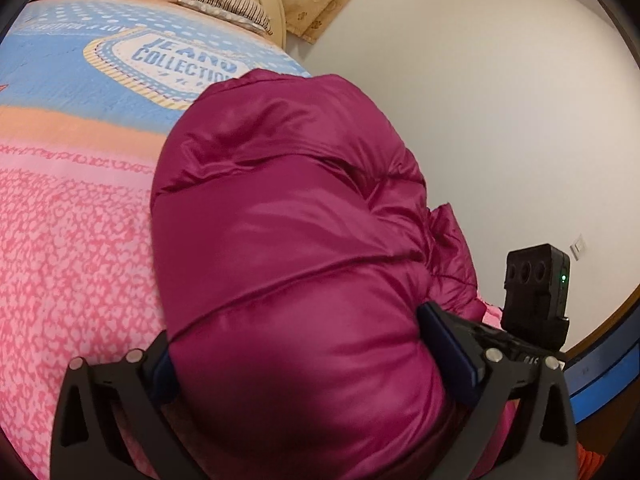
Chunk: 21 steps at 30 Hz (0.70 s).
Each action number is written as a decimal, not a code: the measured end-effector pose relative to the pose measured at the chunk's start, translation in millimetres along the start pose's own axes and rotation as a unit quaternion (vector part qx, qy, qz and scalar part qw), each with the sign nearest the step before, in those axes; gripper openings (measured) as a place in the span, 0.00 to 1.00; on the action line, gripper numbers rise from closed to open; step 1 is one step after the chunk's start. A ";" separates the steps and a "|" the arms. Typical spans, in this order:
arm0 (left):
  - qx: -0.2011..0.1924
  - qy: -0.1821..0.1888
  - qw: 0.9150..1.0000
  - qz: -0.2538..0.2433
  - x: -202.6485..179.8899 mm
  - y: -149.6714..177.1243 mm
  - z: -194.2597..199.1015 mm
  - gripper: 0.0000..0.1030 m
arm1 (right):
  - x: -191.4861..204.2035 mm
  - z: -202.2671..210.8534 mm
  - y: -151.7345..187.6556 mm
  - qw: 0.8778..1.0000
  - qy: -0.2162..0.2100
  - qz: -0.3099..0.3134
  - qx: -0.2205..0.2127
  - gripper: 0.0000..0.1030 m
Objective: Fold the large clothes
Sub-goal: 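Grip the folded jacket with both tools and lift it off the bed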
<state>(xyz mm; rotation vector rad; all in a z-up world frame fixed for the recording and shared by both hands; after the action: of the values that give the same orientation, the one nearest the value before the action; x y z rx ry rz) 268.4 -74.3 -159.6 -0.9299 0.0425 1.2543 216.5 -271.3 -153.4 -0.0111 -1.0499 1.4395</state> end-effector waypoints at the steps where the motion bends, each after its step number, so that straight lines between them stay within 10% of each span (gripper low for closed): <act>1: -0.002 -0.002 1.000 0.000 1.7 0.3 2.4 0.97 | -2.3 -1.3 1.2 1.000 -0.002 0.000 0.001 0.79; 8: 0.009 -0.007 1.000 -0.003 -2.4 19.5 23.1 0.78 | 2.6 5.4 18.2 0.997 -0.047 -0.062 -0.007 0.41; 21: 0.021 0.017 0.998 -0.049 -71.1 106.3 78.3 0.71 | 40.0 103.7 113.7 0.993 -0.043 -0.105 -0.035 0.33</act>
<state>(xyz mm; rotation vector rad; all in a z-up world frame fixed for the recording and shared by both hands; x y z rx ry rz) 120.8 -80.9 -134.2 -0.9061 0.0504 1.1433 58.5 -274.7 -136.5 0.1085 -1.1358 1.2224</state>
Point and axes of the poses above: each gripper's, at about its wrist camera, not at the fingertips, and z roughly against the way its jaws point, x to its left, y to its underside, the point moved 3 cm from there along -z, roughly the way its jaws point, and after that the axes turned 9 degrees about -y, right-handed, at the moved point
